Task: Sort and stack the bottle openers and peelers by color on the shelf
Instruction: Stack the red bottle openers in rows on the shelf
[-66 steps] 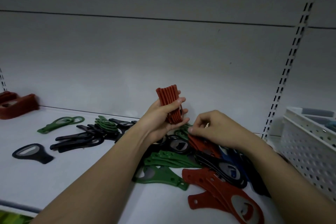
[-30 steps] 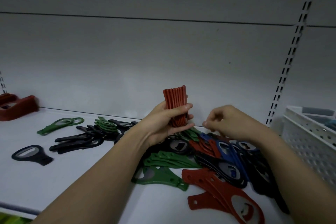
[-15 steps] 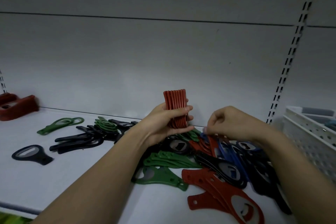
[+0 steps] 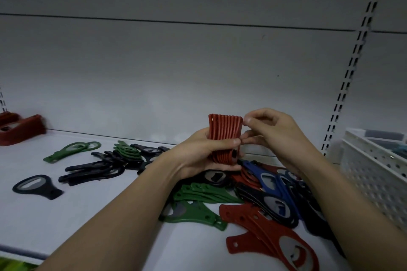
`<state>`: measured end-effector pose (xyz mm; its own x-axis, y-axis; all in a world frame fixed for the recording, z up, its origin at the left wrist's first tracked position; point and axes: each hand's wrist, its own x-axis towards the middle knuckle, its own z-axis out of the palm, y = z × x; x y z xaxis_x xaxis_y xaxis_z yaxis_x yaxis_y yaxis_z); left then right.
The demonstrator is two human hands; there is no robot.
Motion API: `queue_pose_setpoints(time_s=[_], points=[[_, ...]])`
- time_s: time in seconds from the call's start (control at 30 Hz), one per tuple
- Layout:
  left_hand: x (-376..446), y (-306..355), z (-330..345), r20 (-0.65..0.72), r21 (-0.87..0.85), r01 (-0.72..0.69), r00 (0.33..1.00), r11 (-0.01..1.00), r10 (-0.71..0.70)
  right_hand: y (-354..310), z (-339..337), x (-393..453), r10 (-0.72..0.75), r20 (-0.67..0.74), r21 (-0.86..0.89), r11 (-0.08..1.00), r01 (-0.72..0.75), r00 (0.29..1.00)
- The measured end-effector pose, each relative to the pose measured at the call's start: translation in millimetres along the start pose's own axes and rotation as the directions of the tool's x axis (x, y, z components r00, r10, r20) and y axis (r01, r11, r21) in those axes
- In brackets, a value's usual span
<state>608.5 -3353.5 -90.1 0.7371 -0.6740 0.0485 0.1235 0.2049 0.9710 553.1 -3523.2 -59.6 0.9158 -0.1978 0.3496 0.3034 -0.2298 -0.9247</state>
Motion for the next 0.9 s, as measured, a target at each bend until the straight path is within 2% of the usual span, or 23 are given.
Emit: queue_pose_setpoints(time_s=[0.03, 0.1, 0.17, 0.23, 0.3, 0.4, 0.47, 0.63, 0.77, 0.9], points=[[0.2, 0.3, -0.1, -0.013, -0.007, 0.002, 1.0, 1.0, -0.002, 1.4, -3.2, 1.9, -0.011, -0.025, -0.04, 0.999, 0.01, 1.0], [0.6, 0.9, -0.4, -0.03, -0.027, 0.002, 1.0, 1.0, -0.003, 6.9, -13.5, 6.3, -0.051, -0.081, -0.263, 0.964, 0.028, 0.995], [1.8, 0.4, -1.4, -0.038, -0.047, 0.003, 0.999, 0.999, -0.005, 14.7, -24.1, 10.4, -0.061, -0.076, -0.538, 0.843, 0.011, 0.995], [3.2, -0.6, -1.7, -0.053, -0.07, -0.005, 0.999, 0.998, 0.002, 23.7, -31.9, 13.7, 0.033, -0.021, -0.733, 0.679, -0.038, 0.999], [4.8, -1.5, -2.3, -0.086, -0.084, -0.032, 0.996, 0.996, 0.025, 32.0, -37.5, 15.6, 0.169, 0.03, -0.827, 0.558, -0.071, 0.985], [7.2, -1.5, -4.9, -0.146, -0.088, -0.082, 0.987, 0.993, 0.069, 40.8, -42.4, 16.8, 0.311, 0.073, -0.881, 0.465, -0.085, 0.948], [7.5, -0.5, -6.2, -0.168, -0.131, -0.107, 0.982, 0.986, 0.084, 44.7, -43.1, 17.7, 0.354, 0.09, -0.892, 0.444, -0.082, 0.931], [5.6, 2.6, -6.9, -0.204, -0.224, -0.141, 0.974, 0.964, 0.095, 50.4, -44.7, 19.7, 0.354, 0.088, -0.865, 0.49, -0.105, 0.931], [5.7, 3.2, -7.6, -0.22, -0.224, -0.149, 0.97, 0.963, 0.099, 54.0, -46.5, 20.2, 0.344, 0.071, -0.825, 0.548, -0.139, 0.936], [6.4, 2.5, -6.8, -0.211, -0.222, -0.132, 0.974, 0.966, 0.084, 56.0, -46.5, 21.1, 0.343, 0.066, -0.816, 0.559, -0.148, 0.937]])
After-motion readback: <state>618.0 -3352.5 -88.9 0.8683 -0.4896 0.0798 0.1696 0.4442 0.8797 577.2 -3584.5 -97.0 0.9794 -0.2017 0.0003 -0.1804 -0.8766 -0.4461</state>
